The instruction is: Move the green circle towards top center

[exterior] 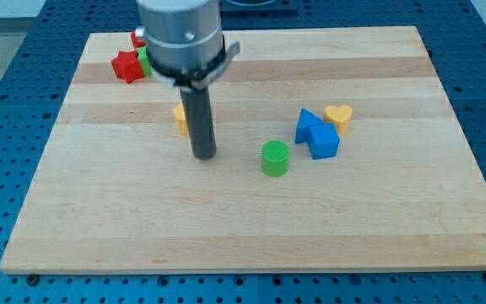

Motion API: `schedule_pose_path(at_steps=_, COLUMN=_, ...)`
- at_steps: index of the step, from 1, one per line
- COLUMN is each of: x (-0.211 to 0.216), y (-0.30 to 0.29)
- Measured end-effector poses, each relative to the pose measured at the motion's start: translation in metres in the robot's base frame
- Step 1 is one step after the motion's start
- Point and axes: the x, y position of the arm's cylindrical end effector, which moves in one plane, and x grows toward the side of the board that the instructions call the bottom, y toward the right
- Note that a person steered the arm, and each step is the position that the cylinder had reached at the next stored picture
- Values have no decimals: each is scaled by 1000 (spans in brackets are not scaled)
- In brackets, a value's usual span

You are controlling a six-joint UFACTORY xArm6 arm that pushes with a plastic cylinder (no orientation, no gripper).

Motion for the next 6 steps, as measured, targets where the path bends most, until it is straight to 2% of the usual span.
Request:
schedule_pose_path(at_steps=1, x=53, y=17)
schedule_pose_path(at_steps=2, x=63, y=74)
schedule_pose_path(at_steps=3, x=58, y=114)
schedule_pose_path(at_steps=6, x=-12, y=108)
